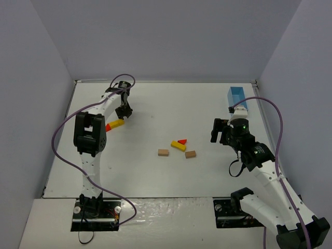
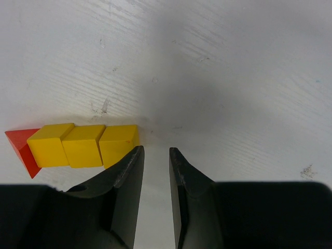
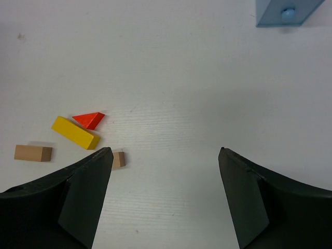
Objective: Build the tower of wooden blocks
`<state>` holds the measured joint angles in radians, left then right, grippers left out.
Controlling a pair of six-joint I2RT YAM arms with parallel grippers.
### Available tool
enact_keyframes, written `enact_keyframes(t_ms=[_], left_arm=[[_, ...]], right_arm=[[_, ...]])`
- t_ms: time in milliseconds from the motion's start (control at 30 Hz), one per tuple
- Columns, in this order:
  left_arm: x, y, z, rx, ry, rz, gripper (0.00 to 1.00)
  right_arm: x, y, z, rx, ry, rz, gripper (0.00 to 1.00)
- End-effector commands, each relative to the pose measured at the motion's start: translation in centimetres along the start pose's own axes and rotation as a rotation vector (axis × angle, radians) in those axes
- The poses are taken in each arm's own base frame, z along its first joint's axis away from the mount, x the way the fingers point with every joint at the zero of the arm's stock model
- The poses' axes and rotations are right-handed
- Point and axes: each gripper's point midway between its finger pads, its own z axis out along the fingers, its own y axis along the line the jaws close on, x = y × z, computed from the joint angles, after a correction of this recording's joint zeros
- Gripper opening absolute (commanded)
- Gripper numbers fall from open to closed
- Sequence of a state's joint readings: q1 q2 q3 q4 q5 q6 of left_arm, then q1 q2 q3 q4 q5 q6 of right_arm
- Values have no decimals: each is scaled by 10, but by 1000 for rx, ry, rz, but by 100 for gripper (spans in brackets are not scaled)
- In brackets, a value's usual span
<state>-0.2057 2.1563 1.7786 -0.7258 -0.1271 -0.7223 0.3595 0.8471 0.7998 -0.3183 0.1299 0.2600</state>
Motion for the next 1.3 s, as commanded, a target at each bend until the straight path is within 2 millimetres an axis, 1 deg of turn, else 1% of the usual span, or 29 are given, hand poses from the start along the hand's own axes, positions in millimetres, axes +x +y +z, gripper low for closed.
enact_keyframes(t_ms=[0,267,367,500,567,600,633,667,733,767,867,900,967,1067,1100,1133,1167,1267], left_arm=[[-23,1,-20,1,-61,-37,23],[-22,5,-20,-5,-55,-38,23],[-25,5,-22,-1,-61,-42,23],[-29,-3,-33,39,-70,-33,23],[-34,-10,-45,64,-92,-17,24],[-34,-10,-46,67,-94,-14,24],[-39,-15,-62,96,-119,-2,24],[-42,-19,-72,117,-135,15,24],[-42,-28,-91,171,-148,44,24],[-45,-29,-105,192,-170,56,24],[-42,-27,-144,247,-217,90,24],[-38,-23,-146,248,-213,101,24],[-37,-17,-170,280,-246,119,24],[-20,5,-185,275,-260,164,24],[-18,12,-198,285,-286,173,24],[-7,20,-192,270,-269,203,24],[-5,28,-204,279,-294,216,24],[15,51,-210,272,-305,247,24]], right_arm=[[-14,4,3,-10,-49,14,80],[-14,4,3,-10,-48,15,80],[-14,4,3,-11,-49,14,80],[-13,4,2,-11,-47,13,80],[-13,5,4,-18,-41,10,80],[-13,6,4,-19,-40,9,80],[-11,10,5,-40,-30,5,80],[-10,13,7,-54,-17,-5,80],[-5,21,12,-94,17,-23,80],[-1,24,15,-109,42,-33,80],[4,38,24,-172,95,-46,80],[6,44,28,-194,119,-53,80],[14,52,37,-218,170,-61,80],[13,71,47,-255,189,-93,79],[14,77,51,-258,197,-106,79],[17,85,57,-260,208,-127,79],[24,90,64,-257,235,-141,79],[34,110,79,-271,262,-188,78]])
